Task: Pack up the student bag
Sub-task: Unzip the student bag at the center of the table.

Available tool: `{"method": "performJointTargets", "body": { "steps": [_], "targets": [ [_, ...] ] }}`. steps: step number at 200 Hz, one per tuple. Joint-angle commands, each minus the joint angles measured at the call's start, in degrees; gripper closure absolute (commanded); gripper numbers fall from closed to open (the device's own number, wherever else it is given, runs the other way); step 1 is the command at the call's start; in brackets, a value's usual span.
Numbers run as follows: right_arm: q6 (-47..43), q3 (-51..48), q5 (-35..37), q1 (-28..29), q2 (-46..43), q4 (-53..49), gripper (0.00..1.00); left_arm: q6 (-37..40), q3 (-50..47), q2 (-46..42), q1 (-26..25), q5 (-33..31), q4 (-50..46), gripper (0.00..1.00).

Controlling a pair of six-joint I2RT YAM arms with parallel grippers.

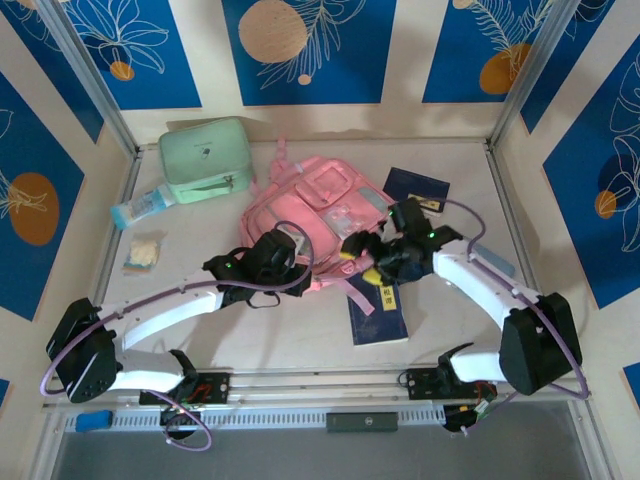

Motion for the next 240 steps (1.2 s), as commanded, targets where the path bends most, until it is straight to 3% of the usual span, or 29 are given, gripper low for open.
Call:
{"method": "performJointTargets", "body": {
  "steps": [1,11,22,40,69,134,172,206,240],
  "targets": [
    [9.1,-3.2,2.2,2.3,2.6,6.2,0.16,-3.0,-1.3,0.4,-0.9,1.2,0.0,1.00],
    [10.7,-3.3,2.6,3.4,4.0,8.3,0.20,-5.1,-1.8,0.9,-1.8,0.4,0.8,1.00],
    [12.7,-3.4,3.8,5.0,5.5,10.4,0.23,-7.3,-2.4,1.9,-3.2,-0.6,2.0,0.91],
    [15.4,-3.3,4.2,5.6,8.5,13.6,0.26,-9.3,-3.2,3.3,-5.3,-3.5,4.0,0.86],
    [17.2,-0.6,4.3,5.6,14.0,16.2,0.31,-10.2,-4.6,4.2,-6.1,-7.5,5.3,0.84],
    [19.8,1.6,4.7,6.4,20.7,21.0,0.56,-10.0,-8.4,2.9,-6.1,-9.0,8.0,0.75],
    [21.9,1.8,4.0,6.8,19.1,21.1,0.84,-6.9,-8.8,4.9,-6.1,-6.7,14.0,0.66],
    [23.0,1.7,3.7,7.7,15.4,20.5,0.92,-8.2,-7.2,7.6,-6.1,-10.1,14.2,0.61],
    [23.1,1.9,4.4,8.1,13.2,19.0,0.93,-12.3,-7.5,9.0,-6.7,-13.4,15.5,0.58]
  ]
}}
